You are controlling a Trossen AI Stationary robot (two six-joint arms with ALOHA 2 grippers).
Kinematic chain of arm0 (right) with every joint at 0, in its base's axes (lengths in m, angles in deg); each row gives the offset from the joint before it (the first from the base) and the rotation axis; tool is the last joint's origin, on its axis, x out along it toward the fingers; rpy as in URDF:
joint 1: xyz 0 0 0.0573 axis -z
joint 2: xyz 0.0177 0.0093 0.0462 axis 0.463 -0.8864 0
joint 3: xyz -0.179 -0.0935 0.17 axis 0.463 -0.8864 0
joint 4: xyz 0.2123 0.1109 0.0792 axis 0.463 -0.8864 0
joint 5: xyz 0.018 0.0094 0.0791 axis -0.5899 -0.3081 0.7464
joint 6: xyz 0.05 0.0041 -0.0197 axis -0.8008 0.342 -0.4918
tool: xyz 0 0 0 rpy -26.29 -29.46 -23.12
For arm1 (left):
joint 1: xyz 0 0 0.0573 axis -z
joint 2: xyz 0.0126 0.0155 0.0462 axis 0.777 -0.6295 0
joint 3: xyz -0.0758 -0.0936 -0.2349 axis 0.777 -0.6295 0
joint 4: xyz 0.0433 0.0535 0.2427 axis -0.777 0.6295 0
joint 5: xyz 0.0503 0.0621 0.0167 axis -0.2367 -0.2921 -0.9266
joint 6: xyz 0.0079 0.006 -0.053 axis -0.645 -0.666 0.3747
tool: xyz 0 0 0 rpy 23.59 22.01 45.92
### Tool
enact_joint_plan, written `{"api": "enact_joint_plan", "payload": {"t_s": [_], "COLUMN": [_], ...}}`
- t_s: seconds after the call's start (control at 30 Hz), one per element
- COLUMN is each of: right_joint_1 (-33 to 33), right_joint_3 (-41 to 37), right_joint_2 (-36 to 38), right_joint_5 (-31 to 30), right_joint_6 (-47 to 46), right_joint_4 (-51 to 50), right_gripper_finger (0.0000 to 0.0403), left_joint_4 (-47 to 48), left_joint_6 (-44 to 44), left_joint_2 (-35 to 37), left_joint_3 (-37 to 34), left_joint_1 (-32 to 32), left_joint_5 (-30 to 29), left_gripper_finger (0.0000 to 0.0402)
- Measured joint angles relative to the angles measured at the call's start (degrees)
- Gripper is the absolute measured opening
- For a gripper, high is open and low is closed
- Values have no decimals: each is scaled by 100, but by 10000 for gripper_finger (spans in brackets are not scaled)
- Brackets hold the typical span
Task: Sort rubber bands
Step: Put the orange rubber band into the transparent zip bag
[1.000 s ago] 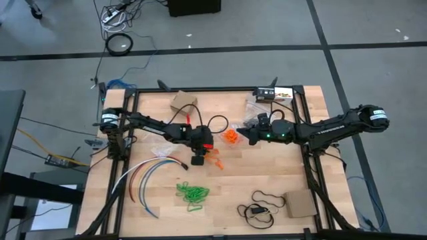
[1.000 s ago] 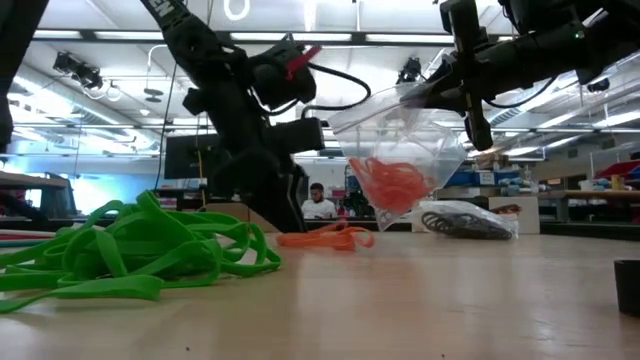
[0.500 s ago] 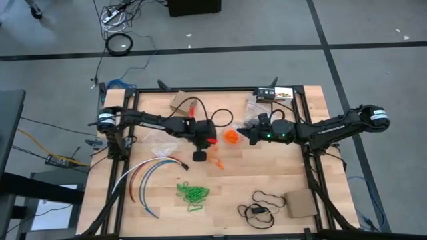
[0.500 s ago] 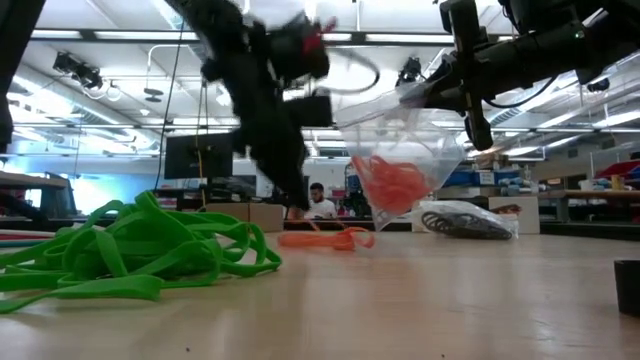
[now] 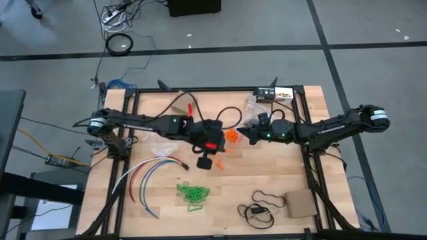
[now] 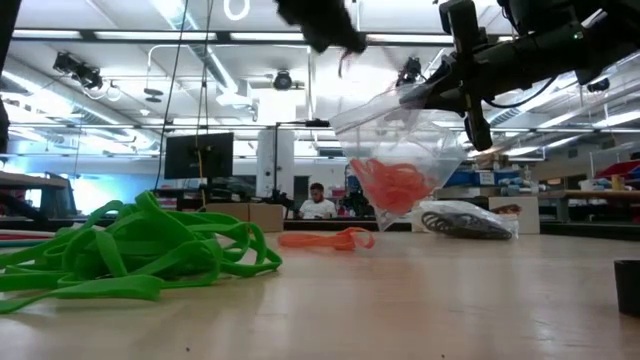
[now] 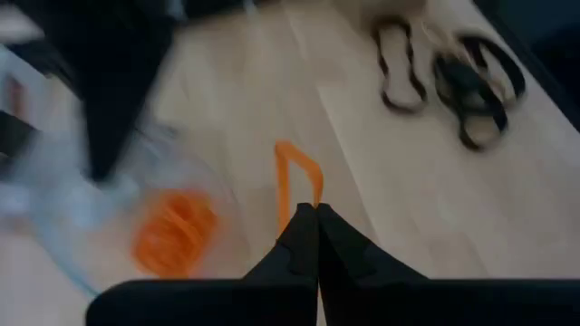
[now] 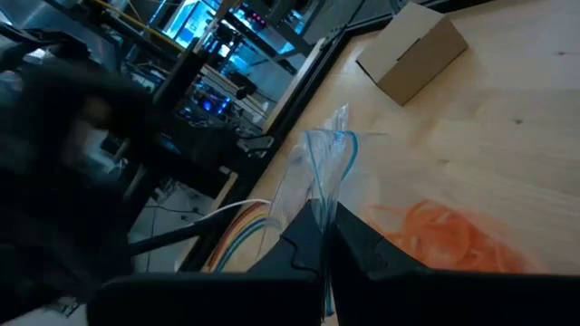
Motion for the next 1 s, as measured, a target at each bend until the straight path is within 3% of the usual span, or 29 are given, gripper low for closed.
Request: {"api": "enact_joint_plan", "payload": {"t_s": [0.23,0.6,0.73,1.0], "right_joint_1": [-28,-63,-63,-59], "right_joint_3": [0,0,0,-2], "right_joint_2": [0,0,0,0], "right_joint_5": [7,9,9,9], "right_joint_6": [-26,-14,2,9], "right_joint_4": [9,12,12,12], "right_gripper_finger": [4,4,4,4], "left_joint_4": [-585,19,-137,183], "left_joint_6": [-147,483,308,556], "left_joint_2": [-41,-513,-492,-445], "left_joint_3": [52,46,42,262], "left_joint_1": [-334,-774,-713,-697], "left_joint_5": [-476,-420,-48,-172], "left_gripper_finger": [0,7,43,156]}}
